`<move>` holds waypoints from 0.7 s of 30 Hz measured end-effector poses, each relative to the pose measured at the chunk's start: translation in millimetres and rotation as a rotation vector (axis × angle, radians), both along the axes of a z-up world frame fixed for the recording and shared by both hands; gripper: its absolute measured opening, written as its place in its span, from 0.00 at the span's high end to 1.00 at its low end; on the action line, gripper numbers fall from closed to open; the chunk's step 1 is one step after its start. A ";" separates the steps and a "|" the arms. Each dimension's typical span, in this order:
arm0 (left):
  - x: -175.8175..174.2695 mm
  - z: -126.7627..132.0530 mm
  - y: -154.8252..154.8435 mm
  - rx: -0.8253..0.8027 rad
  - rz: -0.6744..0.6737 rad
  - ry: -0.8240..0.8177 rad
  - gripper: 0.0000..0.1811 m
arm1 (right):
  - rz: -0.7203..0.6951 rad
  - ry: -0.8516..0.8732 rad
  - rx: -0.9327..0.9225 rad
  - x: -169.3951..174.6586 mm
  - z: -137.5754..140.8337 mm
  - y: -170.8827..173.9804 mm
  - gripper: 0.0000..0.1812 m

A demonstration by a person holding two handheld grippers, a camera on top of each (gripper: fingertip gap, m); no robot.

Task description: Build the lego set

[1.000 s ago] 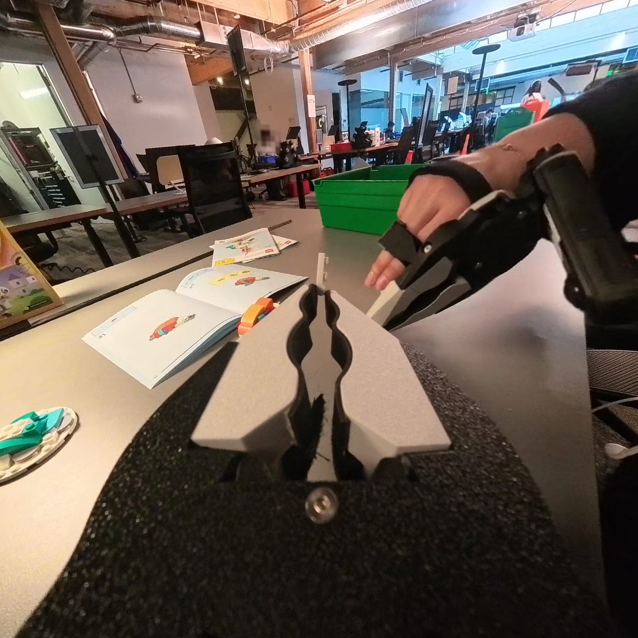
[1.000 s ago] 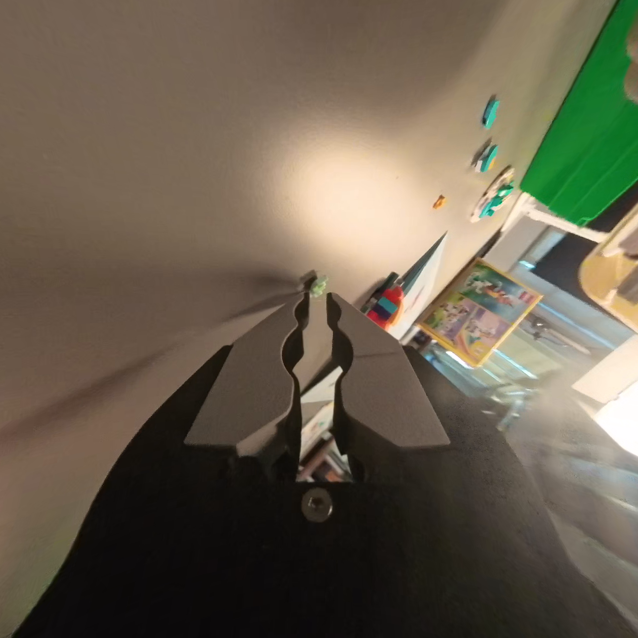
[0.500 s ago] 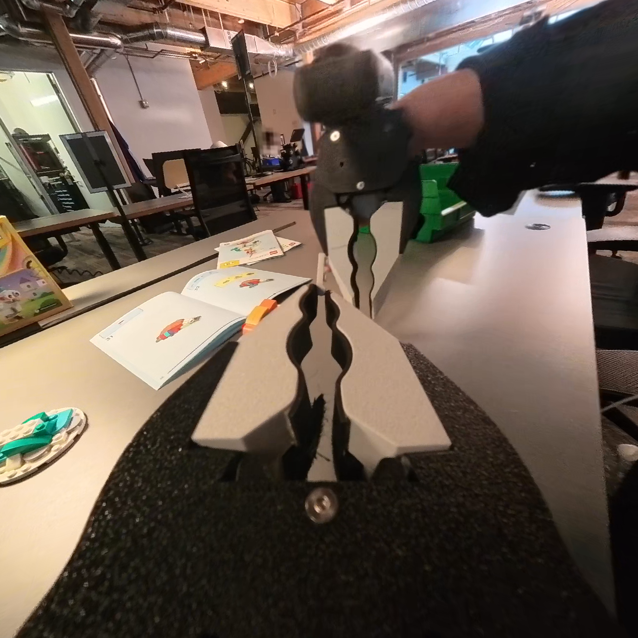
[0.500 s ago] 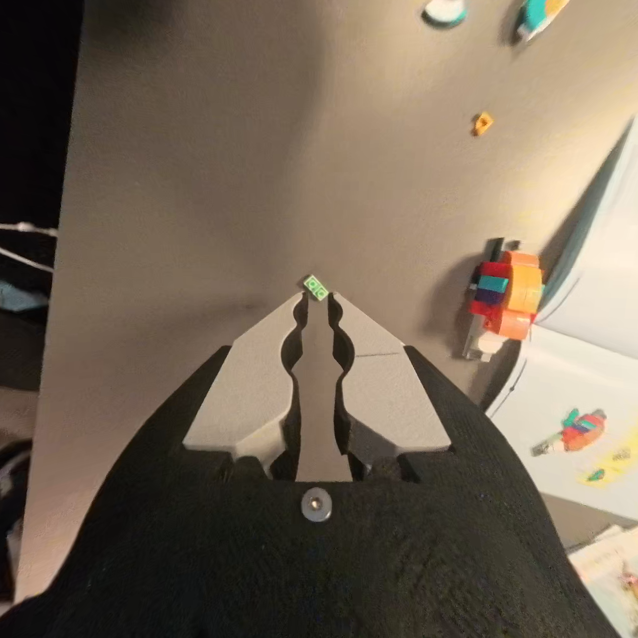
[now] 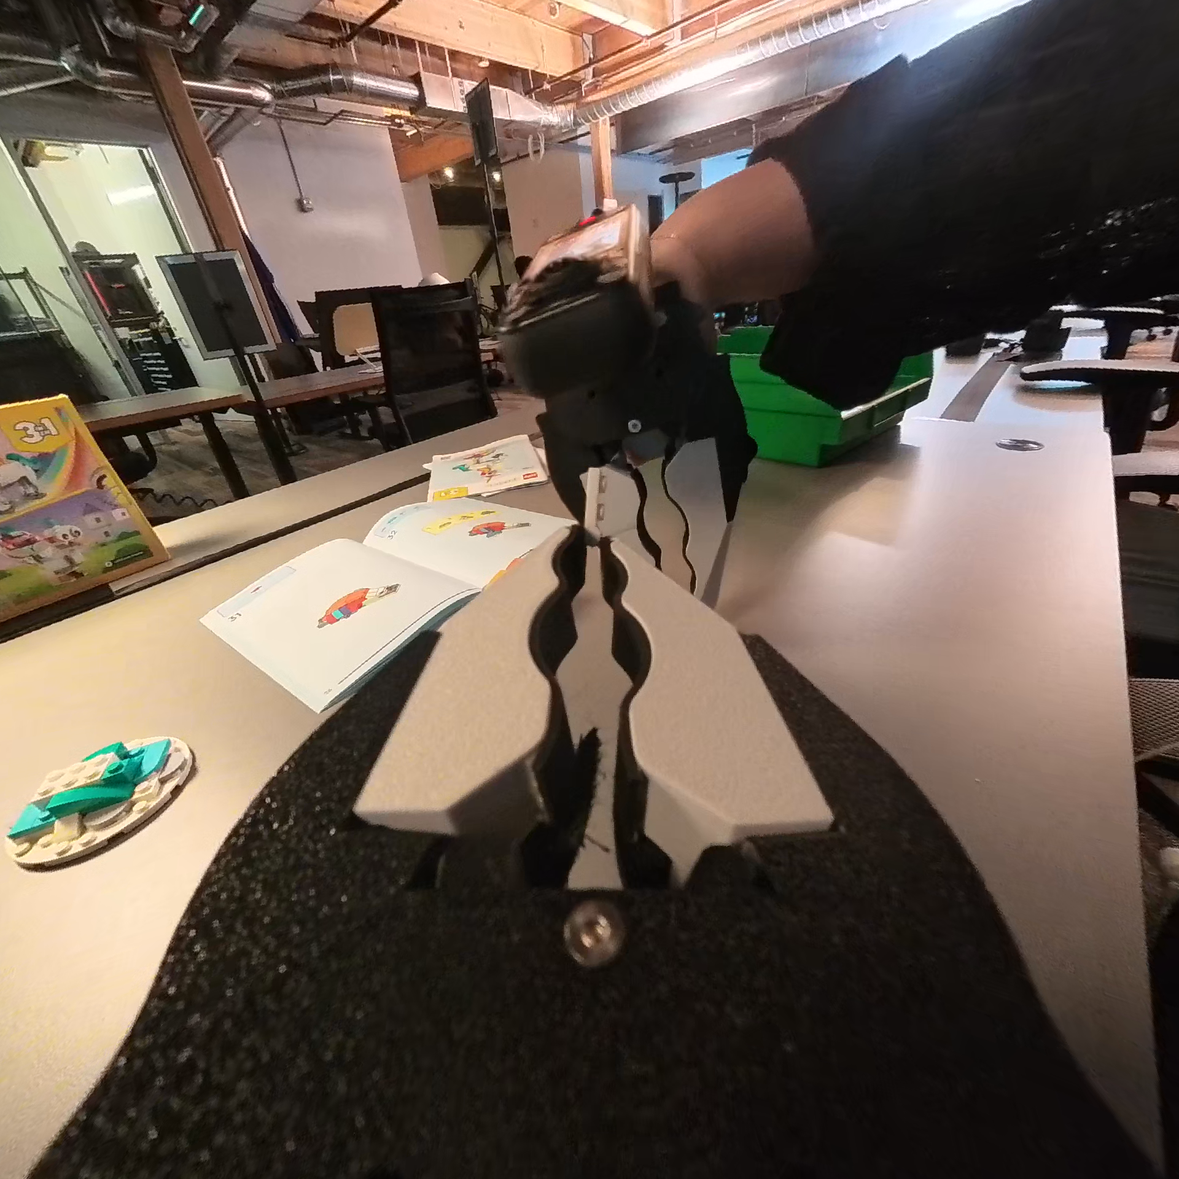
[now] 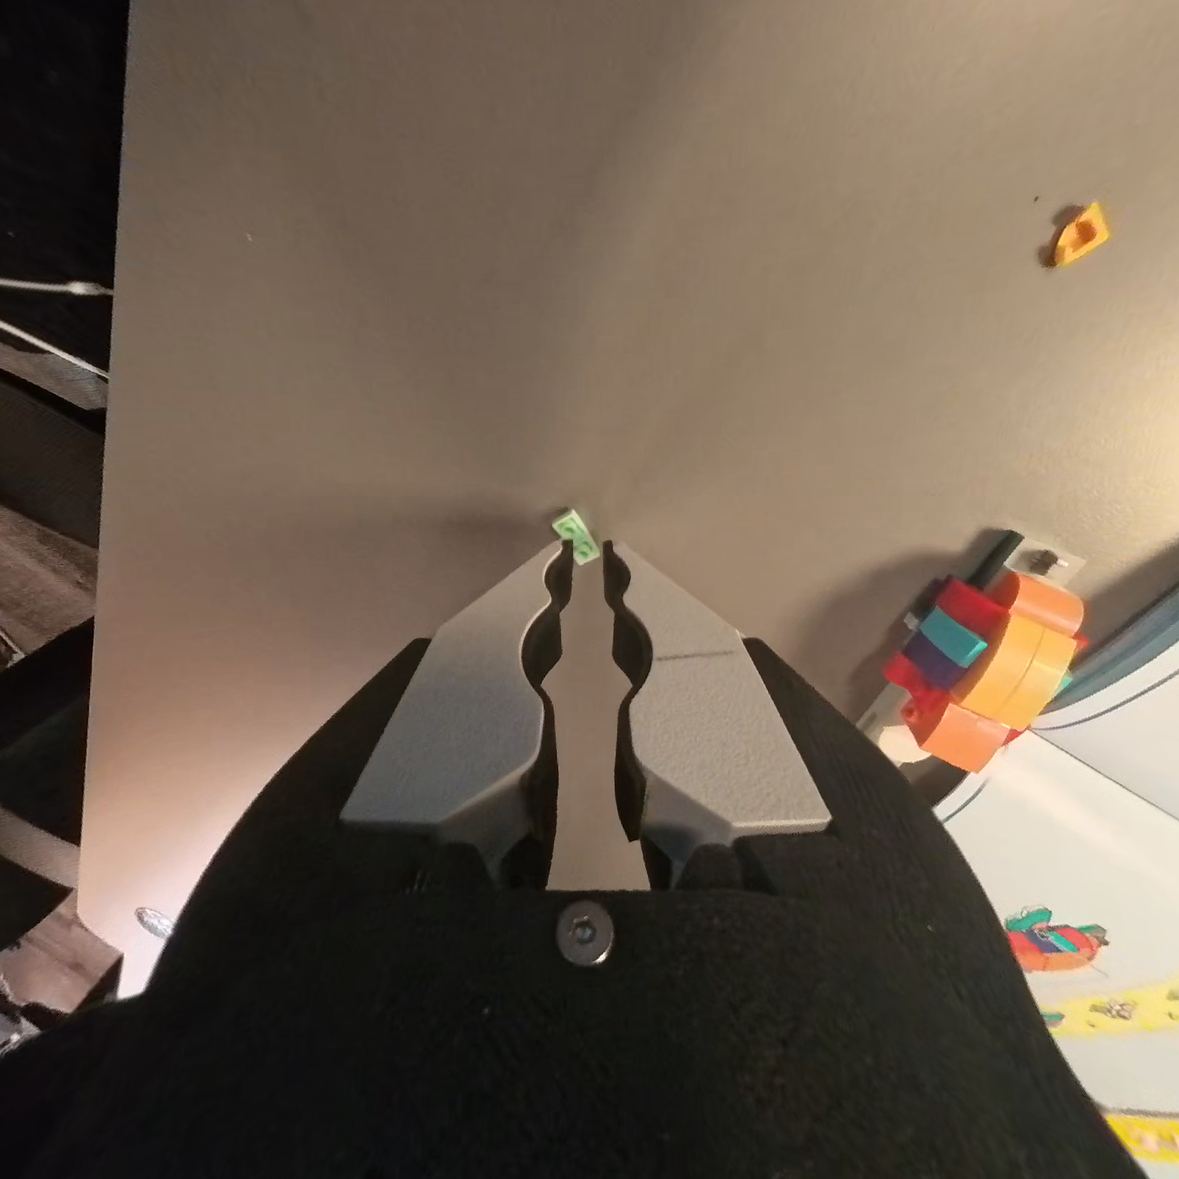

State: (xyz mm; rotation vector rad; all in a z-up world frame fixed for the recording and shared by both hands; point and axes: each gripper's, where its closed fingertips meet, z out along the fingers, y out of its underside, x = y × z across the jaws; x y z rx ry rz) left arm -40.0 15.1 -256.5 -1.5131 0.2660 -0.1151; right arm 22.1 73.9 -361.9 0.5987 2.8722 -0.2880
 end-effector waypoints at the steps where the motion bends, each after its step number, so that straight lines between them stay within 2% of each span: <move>1: -0.1 -0.2 0.1 -0.001 0.001 0.002 0.99 | 0.001 -0.001 -0.003 -0.5 -0.2 -1.1 0.96; 12: 0.8 0.4 -0.2 0.001 -0.001 0.008 0.99 | 0.034 0.060 0.050 5.5 -2.2 -3.5 0.94; 16: 2.2 0.9 -0.4 0.003 -0.005 0.010 0.99 | 0.028 0.195 0.106 7.3 -5.3 -3.3 0.98; 21: 4.0 0.7 -0.5 0.003 -0.011 0.015 0.99 | -0.083 0.344 0.116 7.2 -3.8 -3.1 0.98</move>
